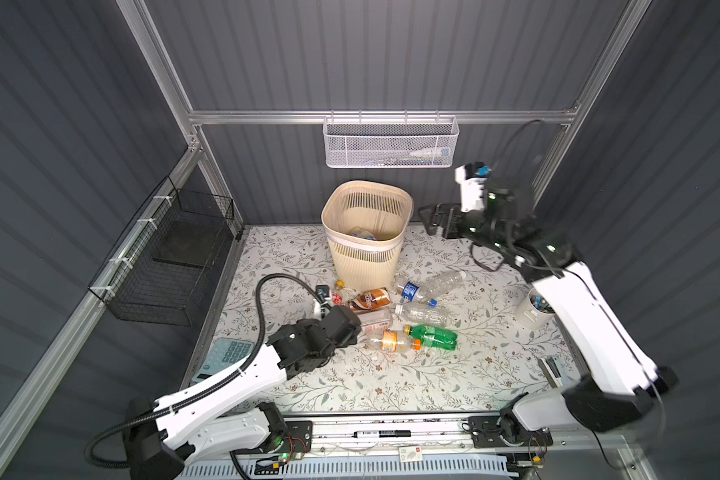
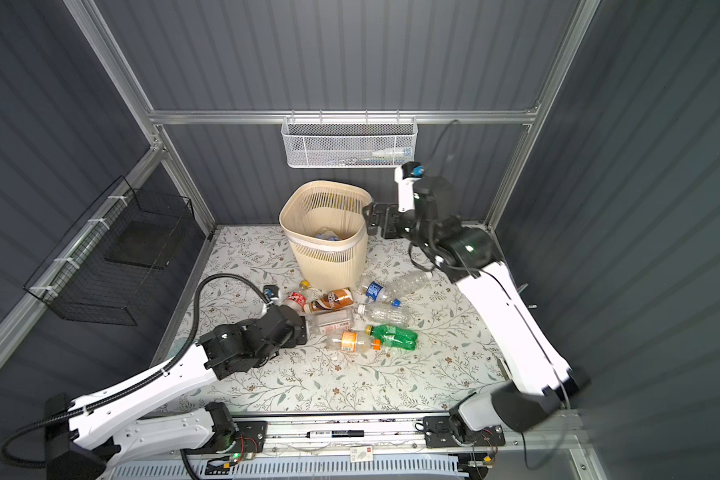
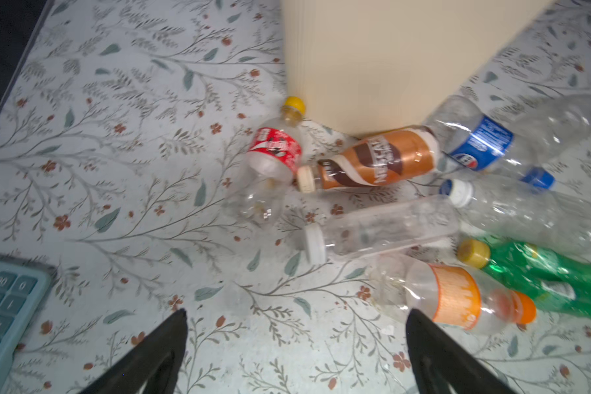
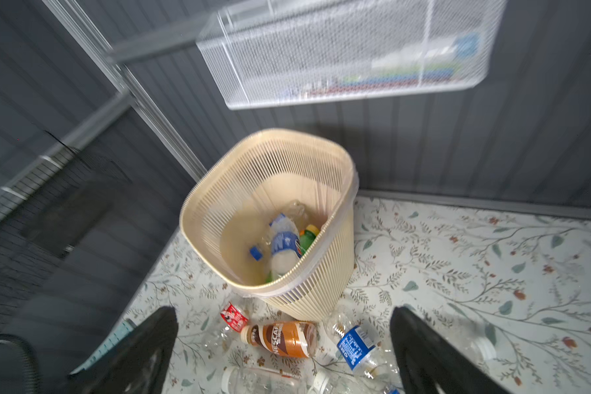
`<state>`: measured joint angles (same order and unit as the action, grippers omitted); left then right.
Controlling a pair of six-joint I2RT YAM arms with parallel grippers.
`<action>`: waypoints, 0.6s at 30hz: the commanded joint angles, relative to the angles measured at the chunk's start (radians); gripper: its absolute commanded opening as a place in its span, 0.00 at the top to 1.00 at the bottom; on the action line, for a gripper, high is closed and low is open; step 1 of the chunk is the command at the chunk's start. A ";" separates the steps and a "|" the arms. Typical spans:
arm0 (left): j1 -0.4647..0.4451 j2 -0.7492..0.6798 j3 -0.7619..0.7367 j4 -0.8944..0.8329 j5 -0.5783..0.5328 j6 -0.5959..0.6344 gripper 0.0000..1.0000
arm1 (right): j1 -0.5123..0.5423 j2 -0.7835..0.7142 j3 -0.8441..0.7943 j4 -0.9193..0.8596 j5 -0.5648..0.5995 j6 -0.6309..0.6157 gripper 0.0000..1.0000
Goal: Throw the plastic bottles in the bin
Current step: 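Grasp the orange-capped clear bottle with the left gripper while the right gripper withdraws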
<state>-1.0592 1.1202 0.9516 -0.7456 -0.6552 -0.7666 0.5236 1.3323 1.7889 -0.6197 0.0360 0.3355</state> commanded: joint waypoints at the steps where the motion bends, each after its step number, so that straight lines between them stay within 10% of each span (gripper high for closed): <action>1: -0.122 0.100 0.071 0.093 -0.106 0.172 0.00 | -0.019 -0.102 -0.211 0.103 0.116 0.016 0.01; 10: -0.178 0.380 0.233 0.182 0.143 0.554 0.00 | -0.268 -0.515 -0.801 0.080 0.041 0.192 0.01; 18: -0.176 0.519 0.296 0.055 0.273 0.891 0.00 | -0.388 -0.614 -0.949 0.030 -0.027 0.228 0.01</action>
<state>-1.2346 1.5902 1.2076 -0.6159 -0.4625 -0.0628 0.1501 0.7208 0.8597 -0.5976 0.0471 0.5346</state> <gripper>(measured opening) 0.998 0.991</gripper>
